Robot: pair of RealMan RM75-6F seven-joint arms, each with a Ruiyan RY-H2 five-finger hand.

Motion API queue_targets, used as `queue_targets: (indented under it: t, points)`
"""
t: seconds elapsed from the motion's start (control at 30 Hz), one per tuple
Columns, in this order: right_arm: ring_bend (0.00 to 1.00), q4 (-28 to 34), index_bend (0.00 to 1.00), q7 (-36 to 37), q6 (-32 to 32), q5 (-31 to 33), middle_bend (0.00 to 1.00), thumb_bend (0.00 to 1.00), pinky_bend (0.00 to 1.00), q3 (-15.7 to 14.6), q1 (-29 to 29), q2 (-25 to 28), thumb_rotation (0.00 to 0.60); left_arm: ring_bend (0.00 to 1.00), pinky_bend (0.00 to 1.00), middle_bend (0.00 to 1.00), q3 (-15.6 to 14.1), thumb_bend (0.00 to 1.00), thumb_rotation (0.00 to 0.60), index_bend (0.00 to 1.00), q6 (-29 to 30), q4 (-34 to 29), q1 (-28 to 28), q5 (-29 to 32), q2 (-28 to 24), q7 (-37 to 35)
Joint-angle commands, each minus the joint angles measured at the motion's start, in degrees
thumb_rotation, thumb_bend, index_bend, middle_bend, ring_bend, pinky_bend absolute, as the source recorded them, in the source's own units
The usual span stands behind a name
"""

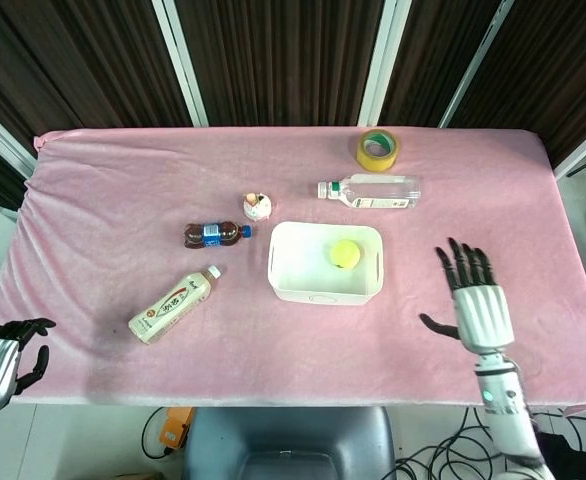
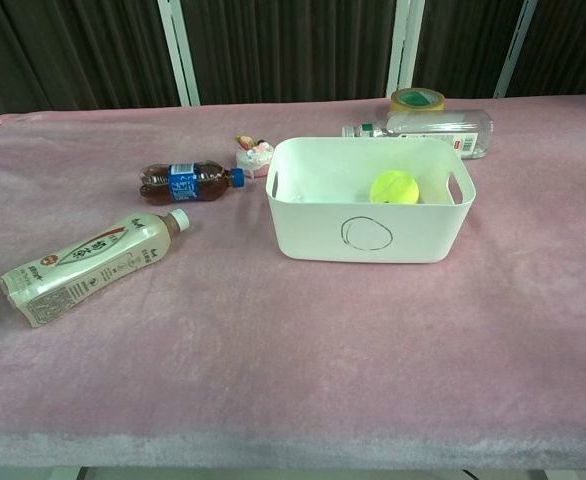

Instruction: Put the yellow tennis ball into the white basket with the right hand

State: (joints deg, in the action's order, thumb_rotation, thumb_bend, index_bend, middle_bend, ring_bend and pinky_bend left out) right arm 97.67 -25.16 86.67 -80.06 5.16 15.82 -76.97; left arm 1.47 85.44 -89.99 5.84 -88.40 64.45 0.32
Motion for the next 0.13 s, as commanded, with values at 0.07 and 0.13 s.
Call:
queue_targets:
  t: [0.07, 0.13]
  points:
    - [0.00, -4.04, 0.03, 4.65, 5.73, -0.16, 0.03, 0.18, 0.20, -5.50, -7.80, 5.06, 0.600, 0.39, 0.44, 0.45, 0.09, 0.53, 0.600, 0.37, 0.00, 0.07, 0.17, -0.10, 0.24, 0.57]
    - [0.00, -5.89, 0.01, 7.35, 5.42, -0.03, 0.03, 0.18, 0.20, -5.71, -8.71, 5.29, 0.600, 0.39, 0.44, 0.45, 0.07, 0.53, 0.600, 0.37, -0.16, -0.01, 0.27, -0.10, 0.29, 0.65]
